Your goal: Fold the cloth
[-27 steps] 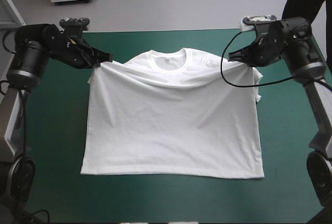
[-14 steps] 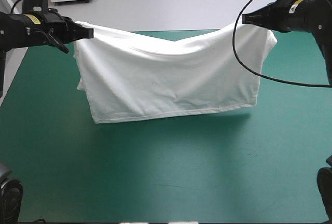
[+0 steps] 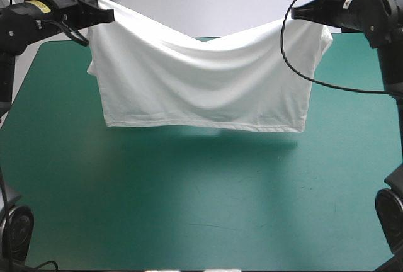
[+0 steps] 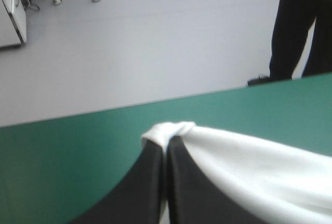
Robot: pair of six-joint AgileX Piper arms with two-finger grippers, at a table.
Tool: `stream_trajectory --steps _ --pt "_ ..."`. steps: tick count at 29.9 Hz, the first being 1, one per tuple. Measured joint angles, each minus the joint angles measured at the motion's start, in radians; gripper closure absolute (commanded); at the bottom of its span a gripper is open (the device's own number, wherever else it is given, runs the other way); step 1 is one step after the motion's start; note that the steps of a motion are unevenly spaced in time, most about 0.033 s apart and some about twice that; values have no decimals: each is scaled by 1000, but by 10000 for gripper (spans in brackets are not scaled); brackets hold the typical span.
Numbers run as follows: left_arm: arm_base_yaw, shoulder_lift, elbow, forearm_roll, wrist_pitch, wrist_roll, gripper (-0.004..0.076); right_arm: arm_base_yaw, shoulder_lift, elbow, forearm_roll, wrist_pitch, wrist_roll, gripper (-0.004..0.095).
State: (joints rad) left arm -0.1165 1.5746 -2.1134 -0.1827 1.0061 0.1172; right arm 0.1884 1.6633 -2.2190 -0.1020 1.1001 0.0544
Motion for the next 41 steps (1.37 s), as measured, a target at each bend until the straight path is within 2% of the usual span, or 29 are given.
stream_trajectory --steps 4,8,11,15,19,27,33,41 --pt "0 76 0 0 -199 0 746 0 80 0 -59 -157 6 920" --pt "0 146 0 0 -324 0 746 0 147 -31 -93 -269 6 920" --pt "0 186 1 0 -384 0 746 0 200 -107 -103 -297 5 920" --pt "0 206 2 0 -426 0 746 0 260 -220 -106 -268 5 921" --pt "0 207 2 0 -392 1 746 0 289 -246 -94 -148 4 921" --pt "0 251 63 0 -115 -16 746 0 382 -245 -14 137 4 921" --pt "-3 211 311 75 1 -80 746 0 380 -137 55 150 -12 921" --pt "-4 -41 770 103 -67 -106 746 0 240 337 176 147 -8 921"
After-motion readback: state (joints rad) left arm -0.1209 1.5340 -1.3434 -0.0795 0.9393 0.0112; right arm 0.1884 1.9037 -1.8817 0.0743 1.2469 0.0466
